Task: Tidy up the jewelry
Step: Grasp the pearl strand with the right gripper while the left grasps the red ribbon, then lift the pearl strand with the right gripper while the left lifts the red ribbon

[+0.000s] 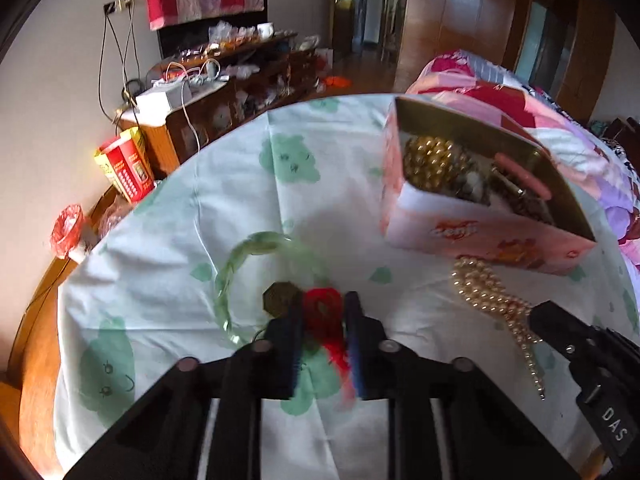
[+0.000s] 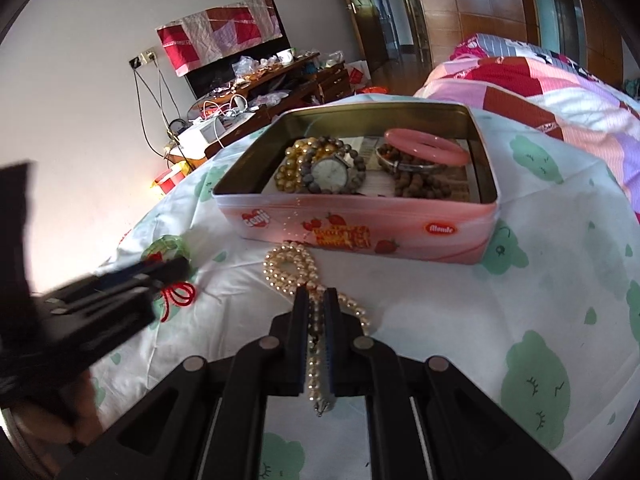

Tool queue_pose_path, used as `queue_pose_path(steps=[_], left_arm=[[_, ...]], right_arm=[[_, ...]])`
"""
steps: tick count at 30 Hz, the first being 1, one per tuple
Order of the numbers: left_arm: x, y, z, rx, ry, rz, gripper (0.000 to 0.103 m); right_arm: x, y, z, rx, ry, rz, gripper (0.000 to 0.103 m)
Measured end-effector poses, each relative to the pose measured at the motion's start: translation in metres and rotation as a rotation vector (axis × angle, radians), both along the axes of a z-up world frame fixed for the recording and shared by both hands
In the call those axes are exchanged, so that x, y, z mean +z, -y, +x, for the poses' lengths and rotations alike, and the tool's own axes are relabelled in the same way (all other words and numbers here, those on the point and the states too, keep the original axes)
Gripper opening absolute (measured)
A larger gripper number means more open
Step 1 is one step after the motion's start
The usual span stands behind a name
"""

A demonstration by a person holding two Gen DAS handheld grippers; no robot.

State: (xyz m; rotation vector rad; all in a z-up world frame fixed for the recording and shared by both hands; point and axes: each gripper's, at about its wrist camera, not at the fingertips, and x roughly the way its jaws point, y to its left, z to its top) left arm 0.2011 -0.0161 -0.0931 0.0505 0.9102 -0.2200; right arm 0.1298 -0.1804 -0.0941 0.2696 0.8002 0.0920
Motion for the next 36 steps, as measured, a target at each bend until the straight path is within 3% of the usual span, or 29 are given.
queue_pose_path(steps=[4, 10, 15, 23, 25, 28, 36], left_arm=[[0.015, -0.014, -0.013, -0.015, 0.071, -0.113, 0.006], [0.04, -0.051, -0.053, -0.052, 0.195, -0.361, 0.006], [0.059, -0.067, -0.072, -0.105, 0.253, -0.429, 0.006], [0.073, -0.077, -0.079, -0.202, 0.264, -0.549, 0.006], [0.071, -0.071, -0.079, -0.214, 0.252, -0.533, 0.006], [0.061, -0.051, -0.074, -0.226, 0.22, -0.416, 0.006], [0.041, -0.036, -0.074, -0.276, 0.157, -0.34, 0.006]], right_arm=[[-0.001, 0.002, 0.001, -0.007, -0.008, 0.017, 0.009], [-0.001, 0.009, -0.001, -0.029, 0.002, 0.04, 0.009], [0.008, 0.012, -0.009, -0.048, 0.062, 0.045, 0.009], [0.017, 0.013, -0.017, -0.051, 0.099, 0.03, 0.009], [0.016, 0.016, -0.017, -0.056, 0.087, 0.044, 0.011], [0.012, 0.022, -0.015, -0.071, 0.069, 0.065, 0.013], [0.01, 0.023, -0.016, -0.073, 0.06, 0.069, 0.014]])
